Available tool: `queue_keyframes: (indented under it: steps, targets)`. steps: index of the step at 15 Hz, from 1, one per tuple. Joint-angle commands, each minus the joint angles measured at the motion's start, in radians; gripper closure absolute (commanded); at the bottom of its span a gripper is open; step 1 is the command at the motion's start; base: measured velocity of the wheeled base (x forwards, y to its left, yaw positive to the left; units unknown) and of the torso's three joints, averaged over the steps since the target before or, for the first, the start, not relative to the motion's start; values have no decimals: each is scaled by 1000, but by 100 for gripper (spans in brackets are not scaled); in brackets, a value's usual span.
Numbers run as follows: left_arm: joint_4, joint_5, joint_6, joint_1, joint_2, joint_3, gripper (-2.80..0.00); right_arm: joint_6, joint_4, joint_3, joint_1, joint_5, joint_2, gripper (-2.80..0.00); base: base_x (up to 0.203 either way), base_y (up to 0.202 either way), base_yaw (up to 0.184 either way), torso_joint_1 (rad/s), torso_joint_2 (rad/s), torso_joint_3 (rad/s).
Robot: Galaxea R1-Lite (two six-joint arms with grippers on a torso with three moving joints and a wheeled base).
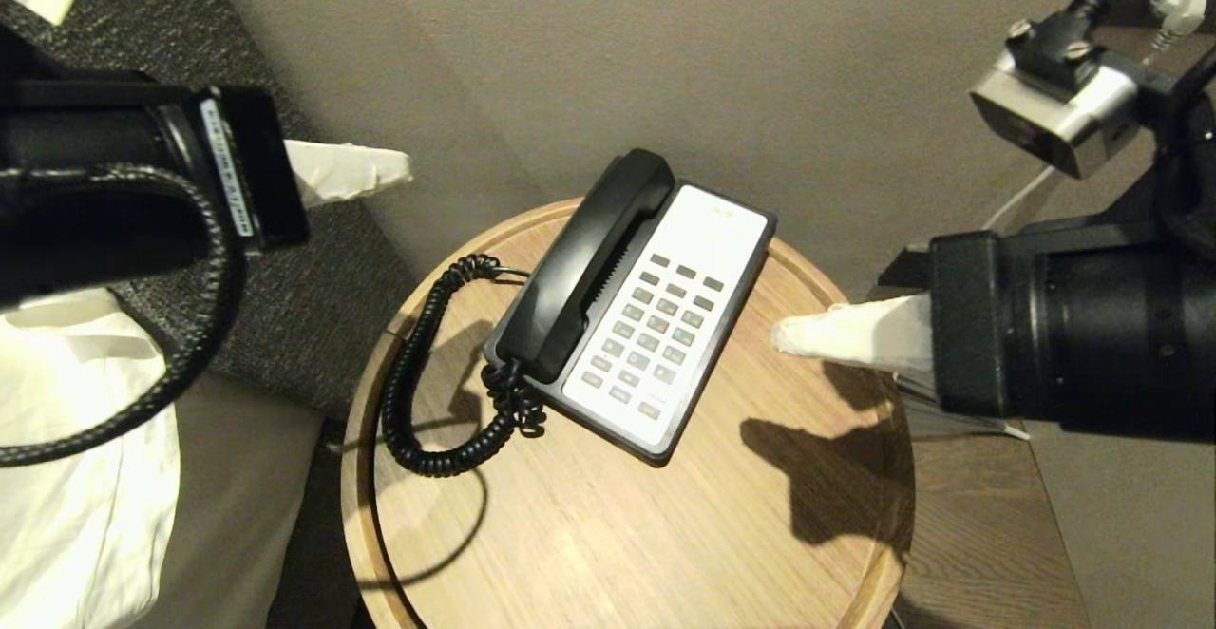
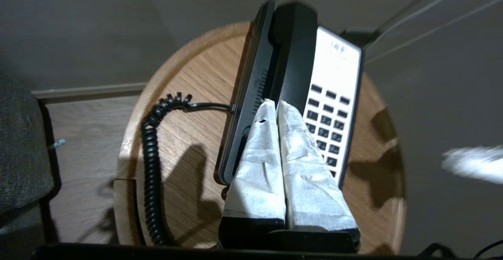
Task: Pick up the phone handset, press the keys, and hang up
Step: End the call using the dial pad
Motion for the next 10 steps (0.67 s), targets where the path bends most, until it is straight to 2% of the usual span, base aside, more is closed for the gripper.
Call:
queue_keyframes:
  steps: [1,4,10]
  targets:
    - [-1,-5,-10,11,-70,4,0,5,1,4,21,0,64,0,0,0,0,0,0,0]
    - [0,-7,-43,11,-114,14,0,9,0,6,41,1,117,0,0,0,0,0,0,0]
    - [-3,-7,-46,23,-148,26,0,2,-29,-2,42,-17,219,0,0,0,0,0,0,0]
